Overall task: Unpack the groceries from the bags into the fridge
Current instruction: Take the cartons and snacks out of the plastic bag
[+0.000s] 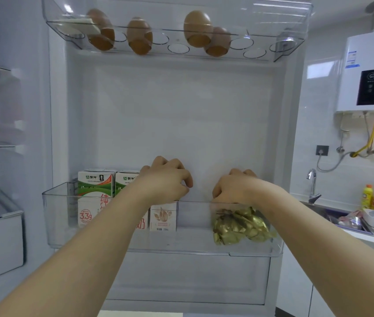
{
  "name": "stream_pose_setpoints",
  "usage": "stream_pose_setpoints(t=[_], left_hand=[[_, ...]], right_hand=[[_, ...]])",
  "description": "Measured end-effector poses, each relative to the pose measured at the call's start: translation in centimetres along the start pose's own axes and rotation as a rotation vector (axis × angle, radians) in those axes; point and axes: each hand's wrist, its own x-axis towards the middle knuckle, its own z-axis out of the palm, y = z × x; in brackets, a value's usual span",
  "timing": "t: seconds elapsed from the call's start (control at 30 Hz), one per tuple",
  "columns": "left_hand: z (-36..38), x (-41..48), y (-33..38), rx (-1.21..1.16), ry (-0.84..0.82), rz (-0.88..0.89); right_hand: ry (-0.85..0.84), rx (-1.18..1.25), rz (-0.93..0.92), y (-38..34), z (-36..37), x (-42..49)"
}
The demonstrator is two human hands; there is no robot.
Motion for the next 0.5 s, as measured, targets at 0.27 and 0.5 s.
stream_pose_setpoints(t=[0.27, 0.5], left_hand=[[0.04, 0.04, 0.04, -0.066, 0.046, -0.022], [0.04, 0.11, 0.30, -0.076, 0.113, -0.049]], right_hand=[[0.141, 0.219, -0.022, 0.25, 0.23, -0.07], [0.403, 0.286, 0.021, 0.47, 0.21, -0.93]])
